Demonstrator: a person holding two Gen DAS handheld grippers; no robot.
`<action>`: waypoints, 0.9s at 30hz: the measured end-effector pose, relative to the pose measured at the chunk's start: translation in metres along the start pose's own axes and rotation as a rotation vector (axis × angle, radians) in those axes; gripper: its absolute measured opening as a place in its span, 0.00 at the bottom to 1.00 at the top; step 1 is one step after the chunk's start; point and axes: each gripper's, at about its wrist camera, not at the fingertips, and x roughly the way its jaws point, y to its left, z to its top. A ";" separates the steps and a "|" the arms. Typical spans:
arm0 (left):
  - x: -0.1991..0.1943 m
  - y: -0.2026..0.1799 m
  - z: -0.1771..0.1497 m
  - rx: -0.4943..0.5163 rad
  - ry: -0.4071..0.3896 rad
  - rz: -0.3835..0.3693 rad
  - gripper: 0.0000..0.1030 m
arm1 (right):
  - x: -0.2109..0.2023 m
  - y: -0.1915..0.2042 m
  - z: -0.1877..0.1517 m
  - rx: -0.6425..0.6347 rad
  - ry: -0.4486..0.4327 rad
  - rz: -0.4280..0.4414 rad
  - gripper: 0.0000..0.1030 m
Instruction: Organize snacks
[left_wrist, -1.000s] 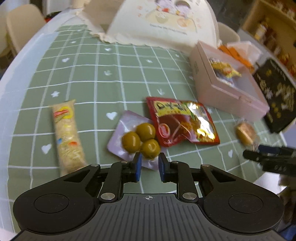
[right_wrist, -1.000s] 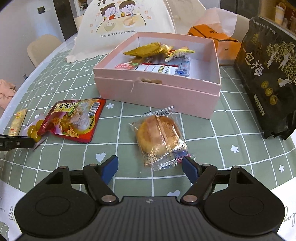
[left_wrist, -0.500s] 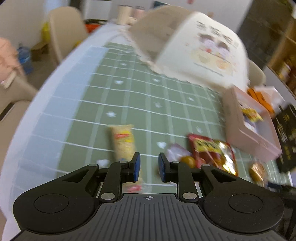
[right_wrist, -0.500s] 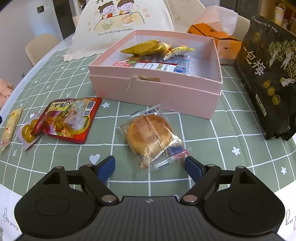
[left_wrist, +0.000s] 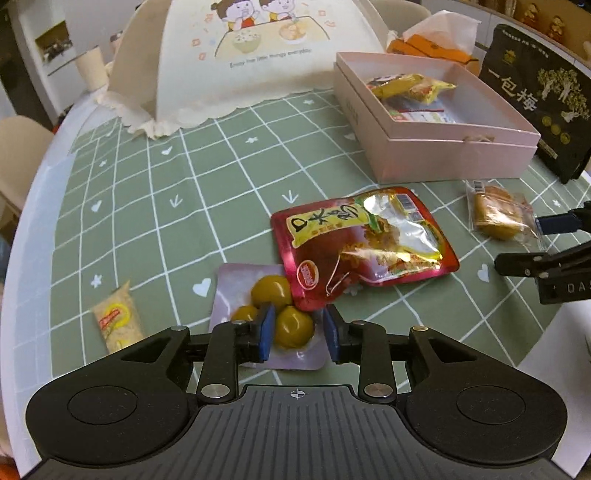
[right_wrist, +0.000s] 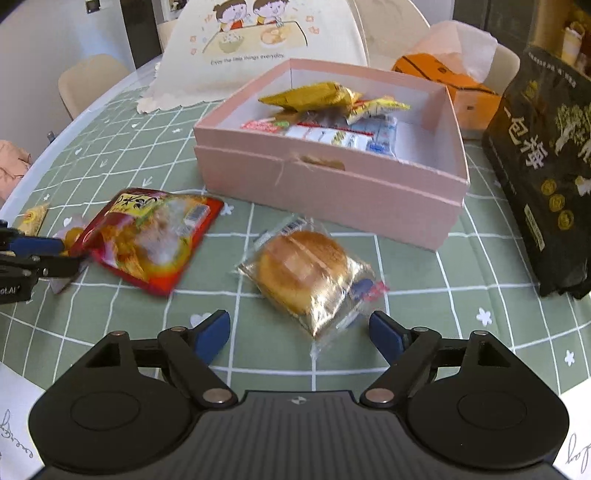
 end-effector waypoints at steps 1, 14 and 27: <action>0.001 -0.001 0.000 0.001 0.000 -0.001 0.33 | 0.000 0.000 -0.001 -0.004 -0.001 -0.005 0.81; 0.003 0.021 -0.002 -0.063 -0.001 0.064 0.34 | 0.001 -0.001 -0.008 0.002 -0.039 -0.023 0.90; -0.027 0.023 -0.020 -0.135 -0.023 -0.040 0.46 | 0.002 -0.004 -0.030 0.024 -0.170 -0.045 1.00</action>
